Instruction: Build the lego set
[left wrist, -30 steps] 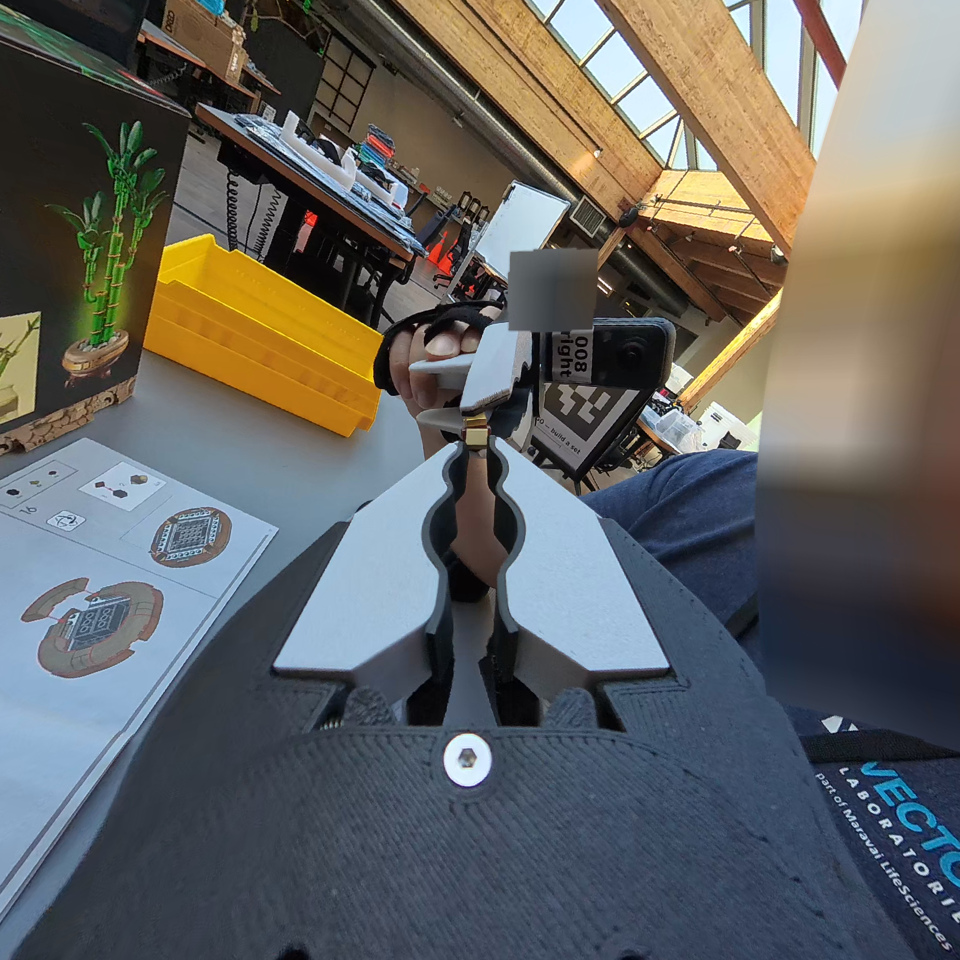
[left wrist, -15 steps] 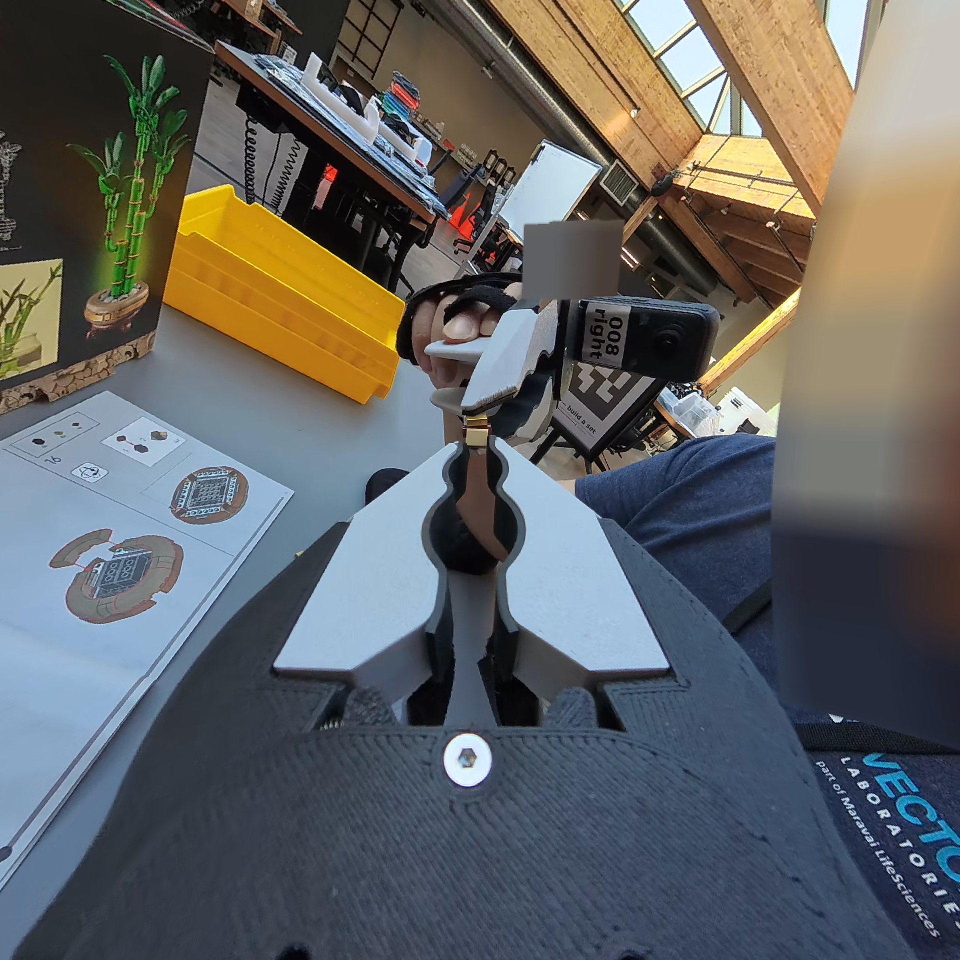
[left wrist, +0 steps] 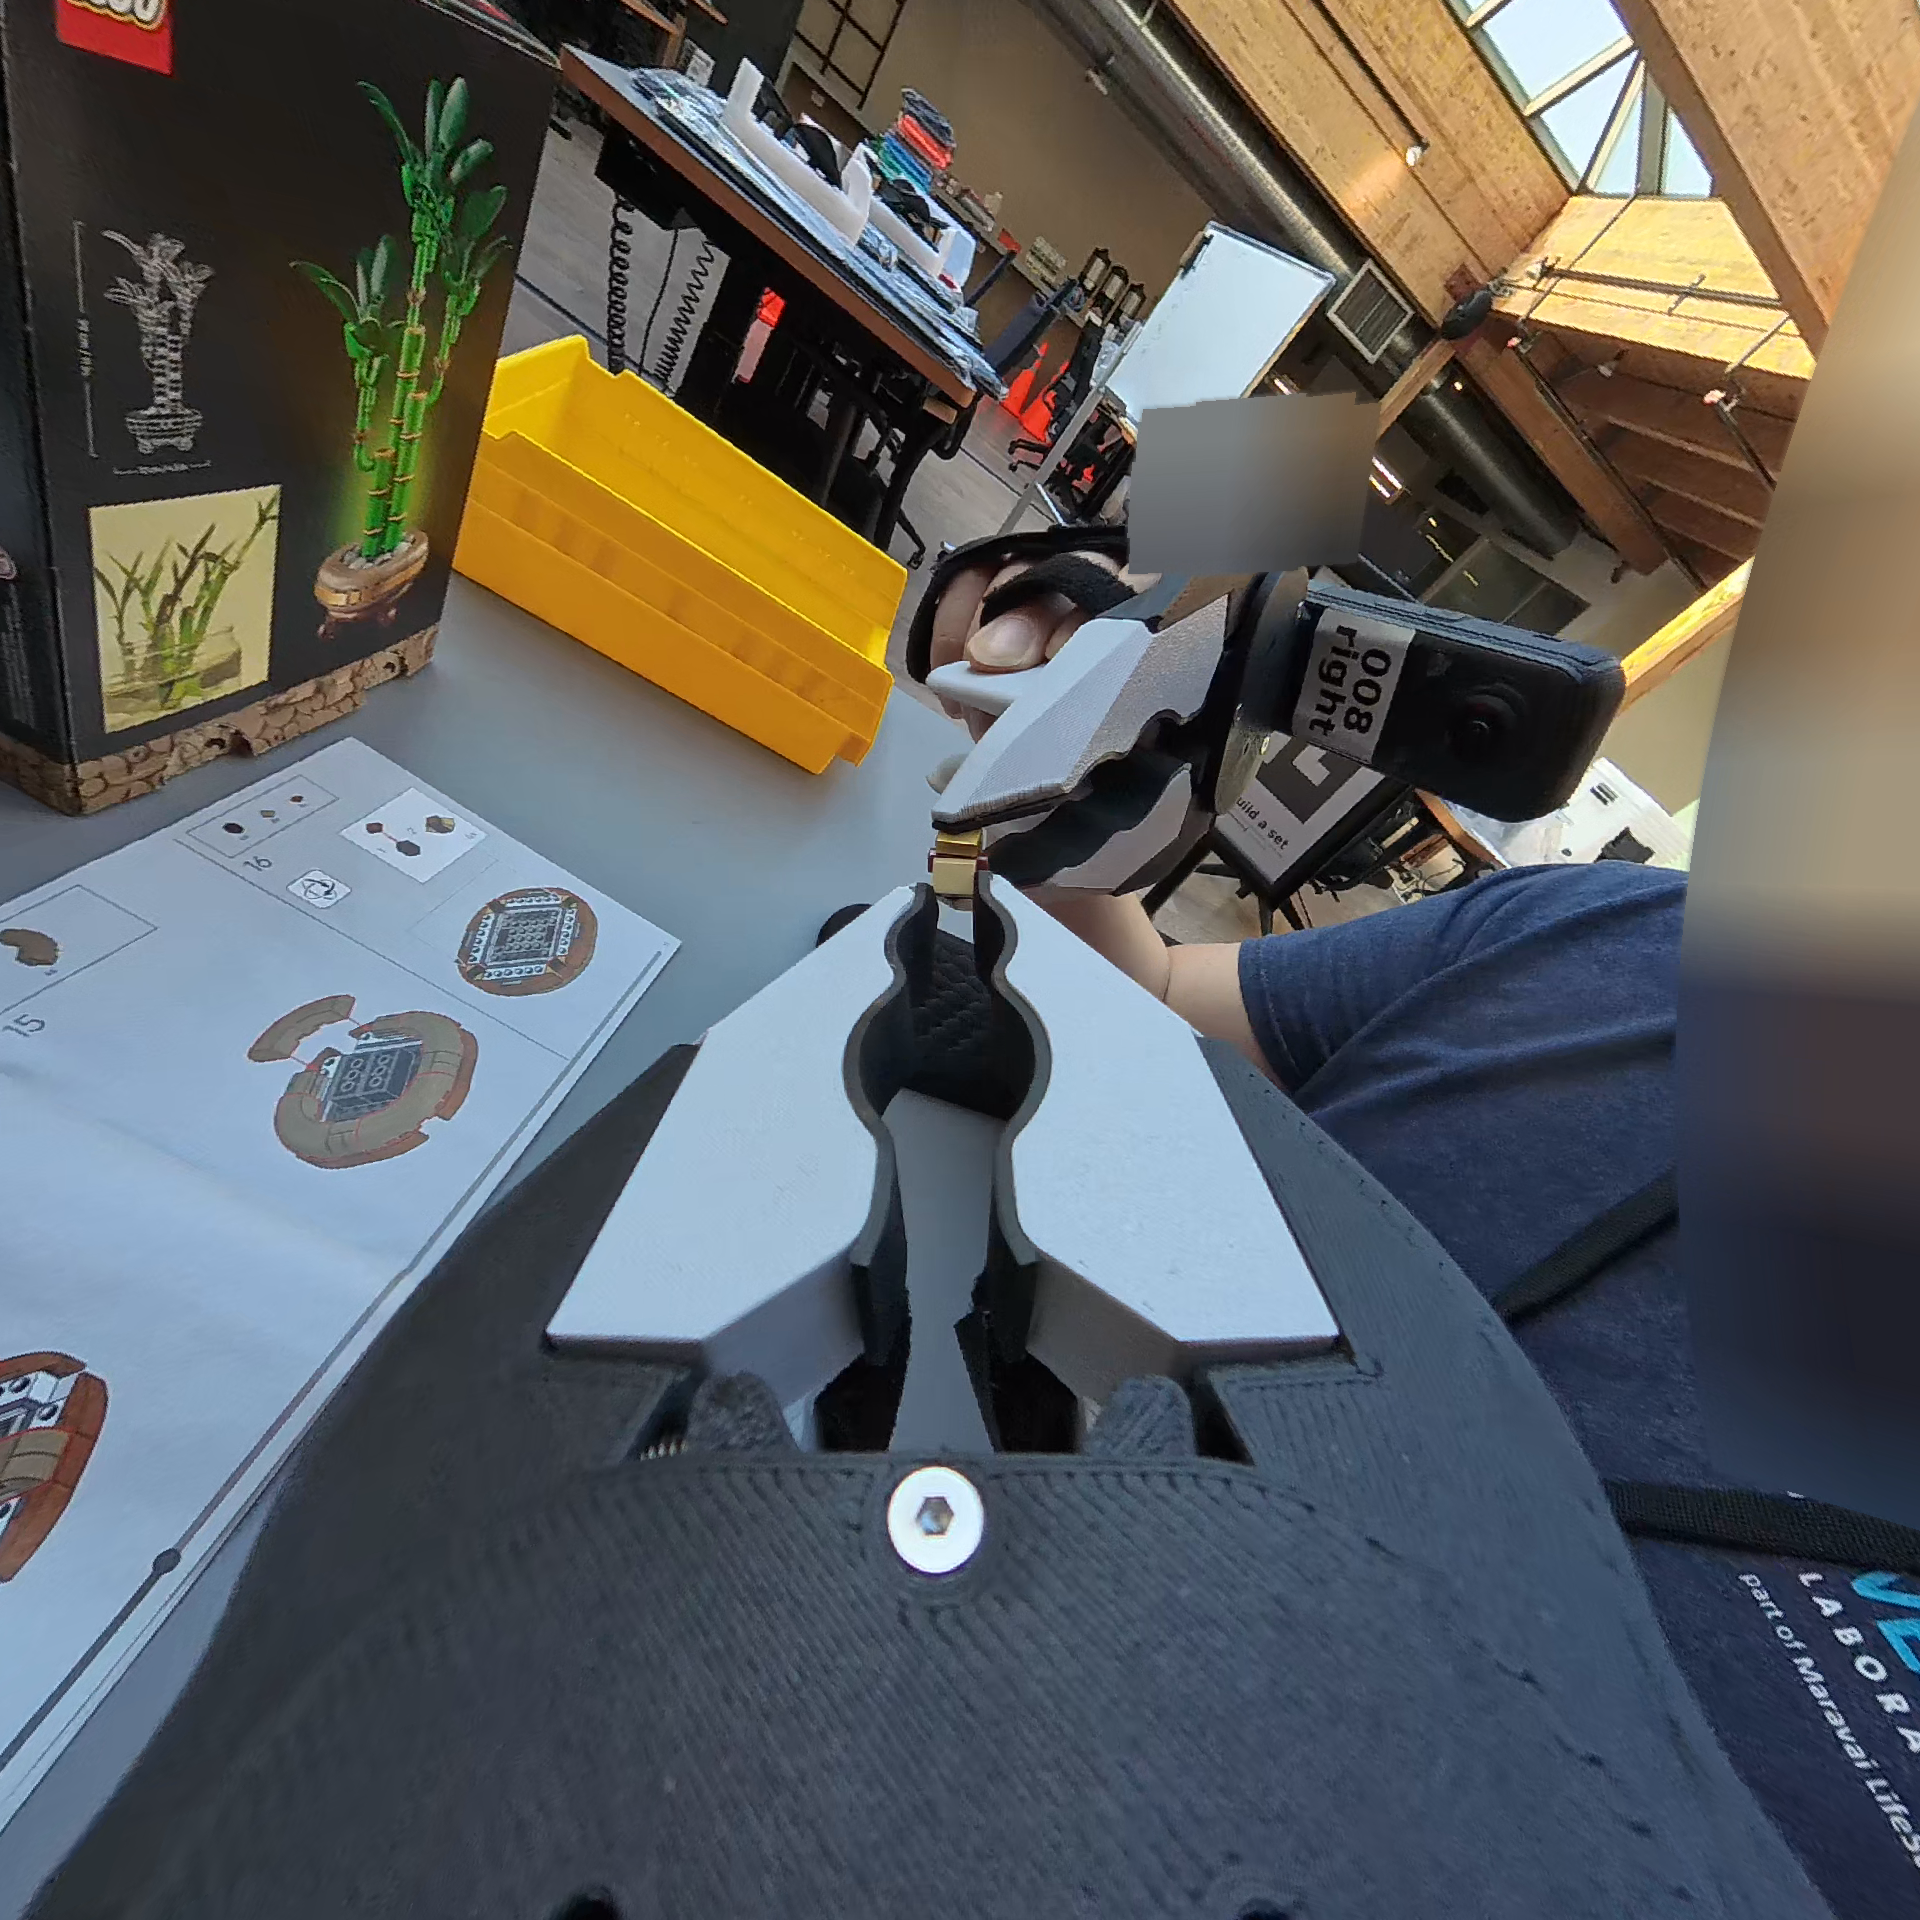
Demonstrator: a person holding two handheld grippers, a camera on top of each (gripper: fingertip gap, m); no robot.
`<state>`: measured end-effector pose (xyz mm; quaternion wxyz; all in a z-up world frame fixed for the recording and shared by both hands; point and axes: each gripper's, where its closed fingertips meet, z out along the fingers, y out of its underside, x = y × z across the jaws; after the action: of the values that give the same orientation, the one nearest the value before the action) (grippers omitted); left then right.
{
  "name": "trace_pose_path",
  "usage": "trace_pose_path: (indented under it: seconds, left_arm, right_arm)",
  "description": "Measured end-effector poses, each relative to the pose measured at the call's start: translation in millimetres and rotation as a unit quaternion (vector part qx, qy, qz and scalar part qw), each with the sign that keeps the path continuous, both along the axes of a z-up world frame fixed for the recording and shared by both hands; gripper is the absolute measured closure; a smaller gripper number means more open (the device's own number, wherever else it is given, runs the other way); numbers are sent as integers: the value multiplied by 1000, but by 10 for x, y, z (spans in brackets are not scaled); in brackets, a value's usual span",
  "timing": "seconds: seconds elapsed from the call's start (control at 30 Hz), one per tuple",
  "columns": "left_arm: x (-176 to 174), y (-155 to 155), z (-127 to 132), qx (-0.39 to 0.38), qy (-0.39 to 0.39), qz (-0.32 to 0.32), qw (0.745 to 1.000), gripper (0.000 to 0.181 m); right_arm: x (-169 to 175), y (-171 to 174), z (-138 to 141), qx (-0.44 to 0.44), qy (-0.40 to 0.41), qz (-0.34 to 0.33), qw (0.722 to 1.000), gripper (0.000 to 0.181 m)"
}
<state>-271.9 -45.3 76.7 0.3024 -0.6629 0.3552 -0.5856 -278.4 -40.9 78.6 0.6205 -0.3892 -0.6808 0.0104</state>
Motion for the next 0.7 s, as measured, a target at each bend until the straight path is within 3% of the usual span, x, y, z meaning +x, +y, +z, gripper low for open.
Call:
trace_pose_path:
  seconds: [0.27, 0.7]
  left_arm:
    - [8, -55, 123, -6, -43, -20, 999, 176]
    - [3, -116, 127, -3, -51, -43, 998, 176]
  right_arm:
    - [4, -56, 125, -20, 57, 40, 997, 170]
    - [-9, -101, 129, -56, 86, 81, 991, 170]
